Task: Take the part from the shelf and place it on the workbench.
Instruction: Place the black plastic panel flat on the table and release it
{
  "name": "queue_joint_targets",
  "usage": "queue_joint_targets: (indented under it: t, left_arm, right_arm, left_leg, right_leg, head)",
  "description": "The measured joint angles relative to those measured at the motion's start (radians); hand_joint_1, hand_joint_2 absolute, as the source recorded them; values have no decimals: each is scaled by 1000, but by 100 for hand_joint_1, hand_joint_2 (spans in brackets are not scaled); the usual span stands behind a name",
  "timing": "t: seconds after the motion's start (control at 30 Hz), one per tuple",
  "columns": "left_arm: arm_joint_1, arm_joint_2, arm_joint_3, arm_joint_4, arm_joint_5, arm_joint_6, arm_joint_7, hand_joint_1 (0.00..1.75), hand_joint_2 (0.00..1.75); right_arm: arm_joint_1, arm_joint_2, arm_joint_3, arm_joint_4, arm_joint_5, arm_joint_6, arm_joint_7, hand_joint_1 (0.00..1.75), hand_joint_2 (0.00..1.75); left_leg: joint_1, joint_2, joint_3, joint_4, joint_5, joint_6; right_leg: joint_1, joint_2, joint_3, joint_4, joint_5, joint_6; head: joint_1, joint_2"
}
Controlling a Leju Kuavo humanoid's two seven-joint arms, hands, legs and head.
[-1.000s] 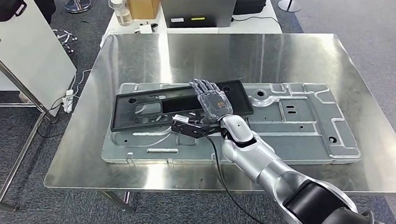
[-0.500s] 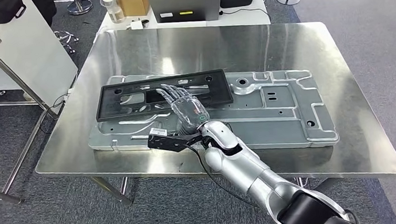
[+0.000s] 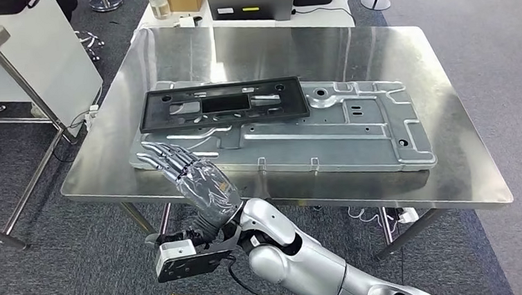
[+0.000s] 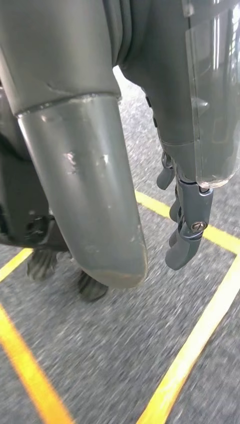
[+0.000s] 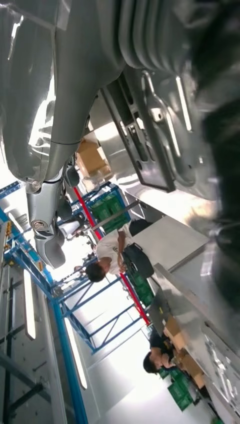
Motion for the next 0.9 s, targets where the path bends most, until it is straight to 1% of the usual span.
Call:
queue_joint_targets:
  t: [0.03, 0.07, 0.1, 0.13, 0.17, 0.2, 0.23, 0.27, 0.3, 0.33, 0.37, 0.4, 0.43, 0.47, 0.5, 0.53, 0.57, 0.6, 0.63, 0.67, 0.7, 0.73, 0.77, 0.8, 0.83, 0.87, 0.9]
  left_arm:
    - [1, 0, 0, 0, 0, 0, 0, 0, 0]
    - [1, 0, 0, 0, 0, 0, 0, 0, 0]
    - [2, 0, 0, 0, 0, 0, 0, 0, 0]
    - [1, 0, 0, 0, 0, 0, 0, 0, 0]
    - [1, -1, 0, 0, 0, 0, 0, 0, 0]
    - [1, -1, 0, 0, 0, 0, 0, 0, 0]
    - [1, -1, 0, 0, 1, 0, 0, 0, 0]
    - [1, -1, 0, 0, 2, 0, -1, 0, 0]
    - [2, -1, 0, 0, 4, 0, -1, 0, 0]
    - [3, 0, 0, 0, 6, 1, -1, 0, 0]
    - [4, 0, 0, 0, 8, 1, -1, 0, 0]
    - [5, 0, 0, 0, 10, 2, -2, 0, 0]
    - [5, 0, 0, 0, 11, 2, -2, 0, 0]
    - [6, 0, 0, 0, 12, 2, -2, 0, 0]
    - [6, 0, 0, 0, 15, 2, -2, 0, 0]
    - [7, 0, 0, 0, 17, 2, -3, 0, 0]
    - [7, 1, 0, 0, 19, 2, -4, 0, 0]
    - [8, 1, 0, 0, 22, 2, -5, 0, 0]
    - [10, 1, 0, 0, 25, 2, -7, 0, 0]
    - [10, 2, 0, 0, 29, 2, -10, 0, 0]
    - [11, 2, 0, 0, 35, 1, -13, 0, 0]
    - [12, 2, 0, -1, 40, 0, -16, 0, 0]
    - [14, 2, 0, -1, 46, -1, -19, 0, 0]
    - [17, 2, 0, -1, 52, -1, -21, 0, 0]
    - [21, 2, 0, -1, 57, -2, -22, 0, 0]
    - [25, 2, 0, -1, 62, -2, -23, 0, 0]
    - [29, 1, 0, -1, 66, -1, -24, 0, 0]
  right_arm:
    - [5, -3, 4, -9, 0, 0, 0, 0, 0]
    - [8, -5, 8, -17, -1, 0, 0, 0, 0]
    - [10, -6, 10, -25, -1, 0, 0, 0, 0]
    - [11, -7, 11, -33, -2, 0, 0, 0, 0]
    - [11, -8, 12, -41, -2, 0, 0, 0, 0]
    - [11, -8, 15, -48, -2, 0, 0, 0, 0]
    - [10, -9, 18, -53, -2, 0, 0, 0, 0]
    - [11, -9, 22, -56, -2, 0, -1, 0, 0]
    - [12, -10, 26, -59, -3, 0, -2, 0, 0]
    - [14, -12, 32, -61, -3, 2, -5, 0, 0]
    - [18, -15, 40, -62, -3, 6, -8, 0, 0]
    - [25, -18, 52, -64, -3, 10, -11, 0, 0]
    - [34, -22, 65, -65, -5, 14, -14, 0, 0]
    - [47, -26, 78, -65, -12, 17, -15, 0, 0]
    - [62, -31, 88, -63, -27, 18, -16, 0, 0]
    - [79, -36, 93, -60, -46, 17, -19, 0, 0]
    - [94, -40, 96, -55, -67, 16, -23, 0, 0]
    - [111, -43, 96, -46, -88, 10, -32, 0, 0]
    - [132, -46, 93, -34, -110, 2, -47, 0, 0]
    - [158, -47, 85, -16, -136, -9, -66, 0, 0]
    - [186, -47, 73, 4, -164, -20, -86, 0, 0]
    - [216, -47, 56, 28, -192, -31, -106, 0, 0]
    - [244, -45, 31, 59, -220, -42, -124, 0, 0]
    - [265, -40, -3, 102, -245, -55, -140, 0, 0]
    - [285, -34, -45, 153, -268, -70, -154, 0, 0]
    - [298, -29, -92, 215, -288, -91, -169, 0, 0]
    - [306, -25, -138, 281, -304, -119, -180, 0, 0]
  left_leg:
    - [0, 1, -16, 3, 10, -1]
    - [0, 2, -32, 7, 19, -3]
    - [0, 2, -47, 12, 28, -6]
    - [-1, 2, -59, 17, 35, -9]
    - [-2, 1, -67, 21, 42, -14]
    - [-2, 1, -72, 22, 50, -20]
    - [-3, 1, -74, 21, 59, -26]
    - [-2, 1, -75, 18, 68, -33]
    - [-1, 1, -77, 14, 76, -39]
    - [0, -1, -82, 18, 69, -45]
    - [1, -3, -90, 34, 43, -49]
    - [1, -5, -102, 70, -2, -53]
    - [2, -5, -115, 125, -59, -56]
    - [3, -5, -127, 189, -109, -58]
    - [3, -5, -135, 252, -139, -59]
    - [3, -5, -134, 298, -141, -60]
    - [3, -5, -121, 317, -120, -60]
    - [3, -5, -92, 303, -87, -58]
    - [3, -6, -46, 256, -62, -55]
    - [2, -7, 18, 181, -60, -51]
    - [0, -8, 79, 98, -77, -47]
    - [-3, -9, 124, 33, -100, -41]
    - [-6, -10, 149, -8, -118, -36]
    - [-7, -10, 151, -22, -121, -29]
    - [-6, -8, 144, -22, -113, -21]
    - [-5, -5, 136, -23, -102, -13]
    - [-3, -3, 125, -25, -90, -5]
  right_leg:
    - [-1, 0, 9, 25, 9, 1]
    - [-2, -1, 34, 15, 34, 1]
    - [-2, -1, 77, -29, 63, -1]
    - [-1, -2, 133, -99, 76, -5]
    - [2, -1, 186, -175, 72, -11]
    - [5, -1, 224, -234, 62, -17]
    - [9, -1, 244, -270, 50, -22]
    - [12, 0, 247, -284, 50, -28]
    - [10, -2, 240, -285, 60, -35]
    - [7, -3, 232, -288, 72, -43]
    - [4, -5, 223, -292, 85, -52]
    - [1, -7, 210, -296, 100, -59]
    - [2, -8, 196, -296, 112, -63]
    - [3, -9, 180, -296, 124, -66]
    - [5, -9, 162, -294, 136, -66]
    - [6, -10, 144, -292, 149, -65]
    - [6, -10, 124, -289, 161, -64]
    - [7, -10, 105, -285, 172, -61]
    - [7, -10, 89, -279, 182, -59]
    - [9, -10, 77, -273, 190, -55]
    - [10, -10, 70, -268, 195, -51]
    - [12, -12, 67, -264, 203, -46]
    - [13, -14, 67, -264, 211, -40]
    - [12, -16, 67, -267, 221, -35]
    - [10, -15, 65, -266, 223, -28]
    - [9, -13, 60, -257, 205, -22]
    - [7, -11, 51, -232, 168, -16]
  head:
    - [0, 0]
    - [0, 0]
    - [0, 0]
    - [0, 0]
    - [0, 0]
    - [0, 0]
    - [0, 0]
    - [0, 0]
    - [0, 0]
    - [0, 0]
    - [-1, 0]
    - [-1, 0]
    - [-1, 0]
    - [-2, 0]
    - [-2, 0]
    - [-2, 0]
    - [-2, 0]
    - [-2, 0]
    - [-2, 0]
    - [-2, 0]
    - [-1, 0]
    - [-1, 0]
    - [-1, 0]
    - [-1, 0]
    - [-1, 0]
    - [-1, 0]
    - [-1, 0]
